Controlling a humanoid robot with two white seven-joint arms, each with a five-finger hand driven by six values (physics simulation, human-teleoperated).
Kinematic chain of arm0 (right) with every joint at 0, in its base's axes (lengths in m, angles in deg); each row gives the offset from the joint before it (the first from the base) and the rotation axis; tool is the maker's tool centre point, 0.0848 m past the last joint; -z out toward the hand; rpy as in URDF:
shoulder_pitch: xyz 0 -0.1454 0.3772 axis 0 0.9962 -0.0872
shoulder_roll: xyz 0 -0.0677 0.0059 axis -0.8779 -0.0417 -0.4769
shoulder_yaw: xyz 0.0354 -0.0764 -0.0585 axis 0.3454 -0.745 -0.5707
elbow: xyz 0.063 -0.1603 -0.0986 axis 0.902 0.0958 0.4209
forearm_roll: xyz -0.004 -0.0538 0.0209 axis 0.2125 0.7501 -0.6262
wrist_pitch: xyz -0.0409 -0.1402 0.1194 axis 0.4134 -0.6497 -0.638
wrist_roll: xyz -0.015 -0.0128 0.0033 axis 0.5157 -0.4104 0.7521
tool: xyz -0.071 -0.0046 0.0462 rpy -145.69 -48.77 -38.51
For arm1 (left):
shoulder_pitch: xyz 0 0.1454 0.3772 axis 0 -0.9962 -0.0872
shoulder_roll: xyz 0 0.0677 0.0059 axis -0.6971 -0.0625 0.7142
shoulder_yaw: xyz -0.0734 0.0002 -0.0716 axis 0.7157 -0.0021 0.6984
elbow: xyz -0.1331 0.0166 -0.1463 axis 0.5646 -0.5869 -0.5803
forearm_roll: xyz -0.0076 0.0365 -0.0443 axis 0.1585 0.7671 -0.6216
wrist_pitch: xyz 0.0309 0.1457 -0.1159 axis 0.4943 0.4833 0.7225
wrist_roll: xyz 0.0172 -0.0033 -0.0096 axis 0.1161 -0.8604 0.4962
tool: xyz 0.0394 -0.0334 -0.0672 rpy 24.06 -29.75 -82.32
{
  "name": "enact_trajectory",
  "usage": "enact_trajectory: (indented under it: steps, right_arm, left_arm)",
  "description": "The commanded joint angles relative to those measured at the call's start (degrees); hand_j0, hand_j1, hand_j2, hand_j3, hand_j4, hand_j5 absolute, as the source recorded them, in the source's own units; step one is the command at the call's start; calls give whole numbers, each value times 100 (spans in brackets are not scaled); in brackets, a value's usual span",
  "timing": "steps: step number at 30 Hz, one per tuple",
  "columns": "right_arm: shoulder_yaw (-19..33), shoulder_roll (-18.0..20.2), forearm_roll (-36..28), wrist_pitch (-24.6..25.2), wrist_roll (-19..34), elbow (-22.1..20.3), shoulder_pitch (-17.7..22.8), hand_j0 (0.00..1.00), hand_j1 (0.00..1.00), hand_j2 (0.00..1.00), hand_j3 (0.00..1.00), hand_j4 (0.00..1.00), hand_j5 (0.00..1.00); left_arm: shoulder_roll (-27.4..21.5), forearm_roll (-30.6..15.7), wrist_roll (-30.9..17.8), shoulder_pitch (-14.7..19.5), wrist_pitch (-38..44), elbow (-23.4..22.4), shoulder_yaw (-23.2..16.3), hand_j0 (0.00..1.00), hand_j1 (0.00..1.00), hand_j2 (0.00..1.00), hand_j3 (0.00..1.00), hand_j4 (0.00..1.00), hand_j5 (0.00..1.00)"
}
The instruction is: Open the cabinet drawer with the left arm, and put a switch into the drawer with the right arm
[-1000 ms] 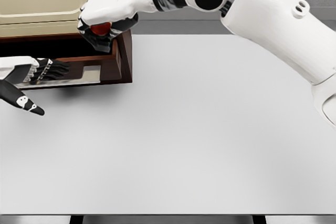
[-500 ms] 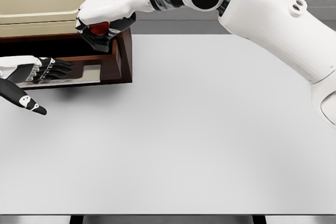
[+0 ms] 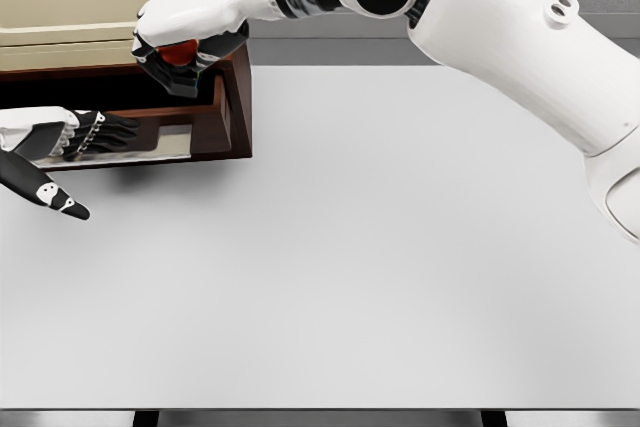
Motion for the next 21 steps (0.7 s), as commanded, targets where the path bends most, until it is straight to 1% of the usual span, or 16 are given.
enact_trajectory:
  steps: [1, 4, 8, 10, 13, 16, 21]
  right_arm:
    - [13, 8, -14, 12, -4, -11, 0, 37, 37, 37, 37, 37, 37]
    - [13, 17, -5, -6, -4, -11, 0, 37, 37, 37, 37, 37, 37]
    - [4, 8, 4, -67, -4, -11, 9, 37, 37, 37, 37, 37, 37]
    - [-4, 8, 12, -93, -4, -19, 0, 38, 38, 38, 38, 38, 38]
    - [-4, 8, 30, -269, -4, -19, 9, 38, 38, 38, 38, 38, 38]
    - [-4, 8, 56, -621, -4, -11, 0, 38, 38, 38, 38, 38, 38]
    - [-4, 0, 65, -603, -4, -11, 9, 37, 37, 37, 37, 37, 37]
  left_arm:
    - [-17, -153, -7, 0, 15, 10, 2, 100, 100, 100, 100, 100, 100]
    - [-17, -294, -7, 0, 15, 10, 2, 100, 100, 100, 100, 100, 100]
    - [-43, -373, -7, -9, 24, 10, 2, 100, 100, 100, 100, 100, 100]
    - [-96, -390, -7, -70, 24, 10, 2, 100, 100, 100, 100, 100, 100]
    - [-122, -399, -7, -79, 33, 10, -7, 100, 100, 100, 100, 100, 100]
    - [-148, -399, -7, -79, 41, 10, -7, 100, 100, 100, 100, 100, 100]
    - [-272, -575, -7, -88, 50, 10, -7, 100, 100, 100, 100, 100, 100]
